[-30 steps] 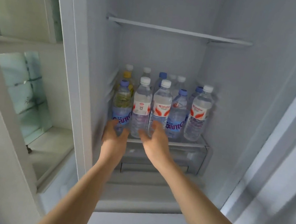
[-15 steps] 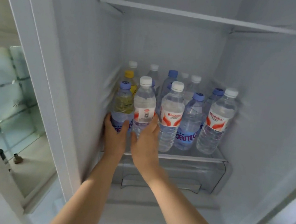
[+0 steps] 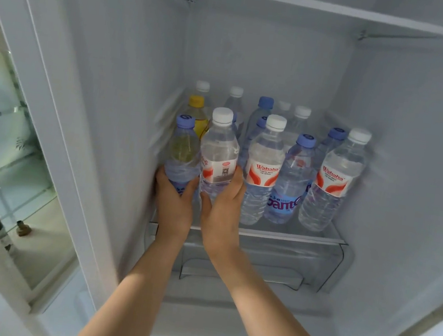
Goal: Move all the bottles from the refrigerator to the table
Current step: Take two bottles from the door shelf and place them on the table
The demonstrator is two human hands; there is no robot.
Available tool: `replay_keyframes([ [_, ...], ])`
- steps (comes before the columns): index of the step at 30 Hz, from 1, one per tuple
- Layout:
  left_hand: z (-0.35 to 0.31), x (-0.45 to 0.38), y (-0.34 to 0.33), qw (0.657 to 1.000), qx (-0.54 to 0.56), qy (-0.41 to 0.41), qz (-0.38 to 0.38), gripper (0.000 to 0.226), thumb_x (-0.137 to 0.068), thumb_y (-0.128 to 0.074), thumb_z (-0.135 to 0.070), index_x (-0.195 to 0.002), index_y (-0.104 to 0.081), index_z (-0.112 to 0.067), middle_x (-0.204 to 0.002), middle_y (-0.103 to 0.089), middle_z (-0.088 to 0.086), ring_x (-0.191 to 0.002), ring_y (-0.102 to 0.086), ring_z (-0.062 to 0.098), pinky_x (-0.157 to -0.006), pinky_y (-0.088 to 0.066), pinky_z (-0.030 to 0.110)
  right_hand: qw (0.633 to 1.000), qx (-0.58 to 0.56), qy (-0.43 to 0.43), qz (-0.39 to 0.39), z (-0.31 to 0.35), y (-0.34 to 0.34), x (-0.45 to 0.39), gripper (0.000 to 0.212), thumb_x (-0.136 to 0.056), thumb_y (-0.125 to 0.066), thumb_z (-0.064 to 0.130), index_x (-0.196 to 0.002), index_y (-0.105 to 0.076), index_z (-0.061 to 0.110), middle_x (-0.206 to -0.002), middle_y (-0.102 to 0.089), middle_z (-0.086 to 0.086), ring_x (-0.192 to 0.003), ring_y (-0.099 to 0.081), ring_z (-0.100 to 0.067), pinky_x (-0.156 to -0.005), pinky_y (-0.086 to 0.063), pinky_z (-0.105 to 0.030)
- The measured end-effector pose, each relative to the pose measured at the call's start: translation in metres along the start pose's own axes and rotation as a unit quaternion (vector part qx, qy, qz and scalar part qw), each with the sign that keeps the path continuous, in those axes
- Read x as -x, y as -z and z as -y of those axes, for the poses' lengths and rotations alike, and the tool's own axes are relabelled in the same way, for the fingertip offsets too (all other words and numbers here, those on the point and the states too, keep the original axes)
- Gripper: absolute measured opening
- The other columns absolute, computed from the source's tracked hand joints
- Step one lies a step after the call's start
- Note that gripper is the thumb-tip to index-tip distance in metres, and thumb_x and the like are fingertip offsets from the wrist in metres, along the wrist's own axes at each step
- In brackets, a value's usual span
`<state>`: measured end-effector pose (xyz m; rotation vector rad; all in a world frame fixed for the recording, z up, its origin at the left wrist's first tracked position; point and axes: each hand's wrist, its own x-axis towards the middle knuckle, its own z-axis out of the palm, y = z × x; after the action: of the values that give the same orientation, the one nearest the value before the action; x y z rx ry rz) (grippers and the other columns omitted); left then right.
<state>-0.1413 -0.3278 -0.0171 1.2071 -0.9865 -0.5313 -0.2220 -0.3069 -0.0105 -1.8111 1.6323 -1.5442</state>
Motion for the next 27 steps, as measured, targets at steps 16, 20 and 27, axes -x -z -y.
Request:
replay_keyframes([
  [16,-0.03,0.055,0.013,0.998,0.0,-0.001,-0.058,0.045,-0.083,-0.075,-0.02,-0.114,-0.043,-0.015,-0.118,-0.057,0.003,-0.107,-0.059,0.018,-0.088,-0.049,0.027,0.991,-0.127,0.031,-0.021,0.007,0.044,0.029,0.082,-0.082,-0.071,0.009,-0.147,-0.022,0.017,-0.149,-0.037,-0.003,-0.139,-0.034,-0.011,-0.113,-0.033,-0.031],
  [20,-0.052,0.069,0.023,0.999,0.018,0.034,-0.021,0.062,-0.071,-0.085,-0.029,-0.118,-0.047,-0.019,-0.111,-0.062,-0.007,-0.101,-0.063,0.009,-0.084,-0.052,0.025,0.998,-0.064,0.008,-0.026,0.018,0.071,0.038,0.083,-0.077,-0.077,0.01,-0.145,-0.029,0.012,-0.139,-0.039,-0.001,-0.126,-0.032,0.001,-0.104,-0.023,-0.002],
  [27,-0.084,0.123,0.063,0.999,0.006,-0.01,0.053,0.059,-0.059,-0.09,-0.032,-0.104,-0.053,-0.024,-0.088,-0.063,-0.027,-0.081,-0.062,-0.01,-0.066,-0.046,0.007,0.996,-0.048,0.022,-0.073,0.037,0.128,0.102,0.075,-0.069,-0.085,0.018,-0.131,-0.043,0.008,-0.114,-0.047,-0.005,-0.108,-0.053,-0.016,-0.094,-0.047,-0.032],
])
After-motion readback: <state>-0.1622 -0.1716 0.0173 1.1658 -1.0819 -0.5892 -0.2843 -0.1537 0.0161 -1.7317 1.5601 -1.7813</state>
